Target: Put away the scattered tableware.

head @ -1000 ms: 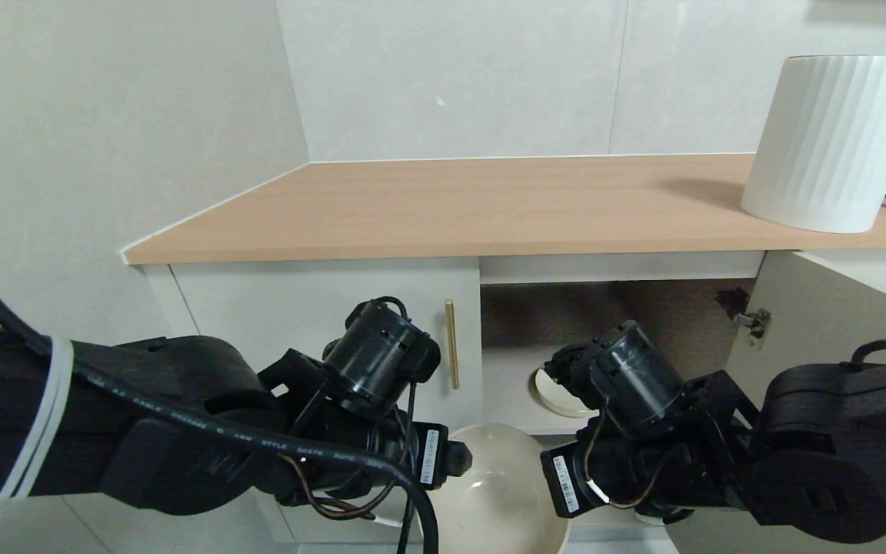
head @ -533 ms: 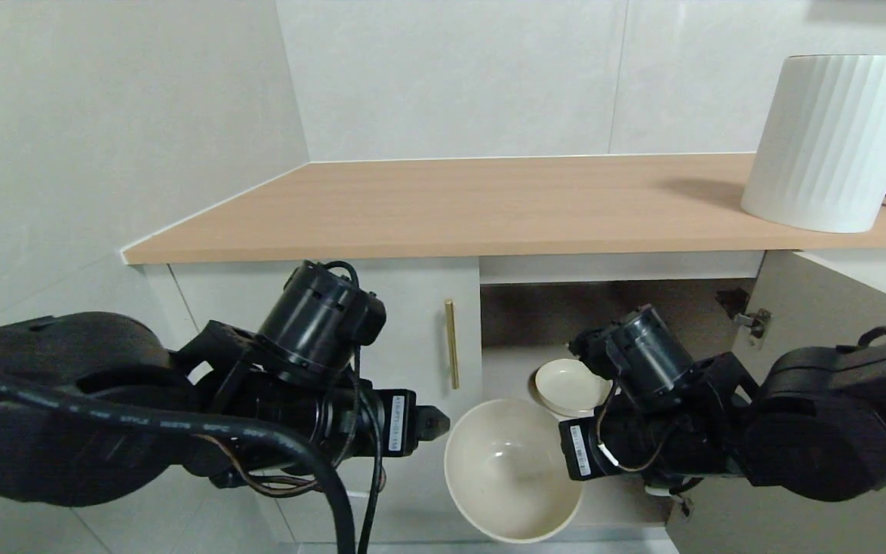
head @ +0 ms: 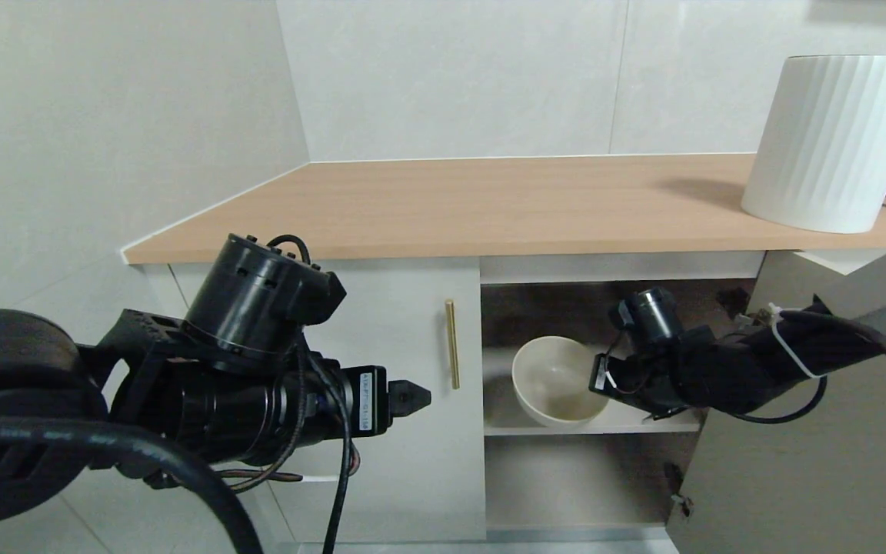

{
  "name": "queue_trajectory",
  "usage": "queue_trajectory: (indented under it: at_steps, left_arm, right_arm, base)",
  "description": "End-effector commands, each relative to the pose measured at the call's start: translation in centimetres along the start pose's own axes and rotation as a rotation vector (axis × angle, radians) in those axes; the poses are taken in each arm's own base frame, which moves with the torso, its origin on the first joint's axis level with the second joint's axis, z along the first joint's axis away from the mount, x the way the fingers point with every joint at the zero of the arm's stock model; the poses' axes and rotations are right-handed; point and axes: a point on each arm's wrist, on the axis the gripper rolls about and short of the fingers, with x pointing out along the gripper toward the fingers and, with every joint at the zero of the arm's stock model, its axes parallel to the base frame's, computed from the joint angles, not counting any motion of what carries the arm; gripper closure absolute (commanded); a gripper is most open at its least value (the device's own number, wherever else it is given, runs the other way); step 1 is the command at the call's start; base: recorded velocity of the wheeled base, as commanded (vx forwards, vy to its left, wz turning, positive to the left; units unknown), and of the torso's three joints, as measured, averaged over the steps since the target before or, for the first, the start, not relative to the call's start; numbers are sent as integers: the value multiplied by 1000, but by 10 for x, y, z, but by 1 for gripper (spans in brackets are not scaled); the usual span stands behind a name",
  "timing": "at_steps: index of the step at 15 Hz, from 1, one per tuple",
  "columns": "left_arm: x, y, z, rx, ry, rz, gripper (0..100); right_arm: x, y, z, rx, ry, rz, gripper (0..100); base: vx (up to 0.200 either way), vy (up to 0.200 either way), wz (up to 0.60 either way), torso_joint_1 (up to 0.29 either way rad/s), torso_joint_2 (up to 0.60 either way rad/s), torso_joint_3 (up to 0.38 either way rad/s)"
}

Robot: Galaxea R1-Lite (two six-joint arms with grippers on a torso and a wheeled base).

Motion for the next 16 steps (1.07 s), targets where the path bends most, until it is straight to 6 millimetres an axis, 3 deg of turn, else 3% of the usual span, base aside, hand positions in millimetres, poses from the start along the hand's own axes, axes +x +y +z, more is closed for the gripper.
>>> queue_trajectory:
  at_steps: [1,5,16]
  left_arm:
    - [-4,0,1,-3,-12,-6,0]
    - [-4,0,1,-4,-11,-5,0]
    - [-3,0,0,-7,-8,-4,0]
  right_arm:
    - [38,-14,5,41,-11,-73,100]
    - [75,-24,19,96,-73,-144,100]
    - [98,-26,25,107,-93,-146,100]
  base:
    - [0,0,0,0,0,0]
    - [0,0,0,0,0,0]
    - [0,0,0,0,0,0]
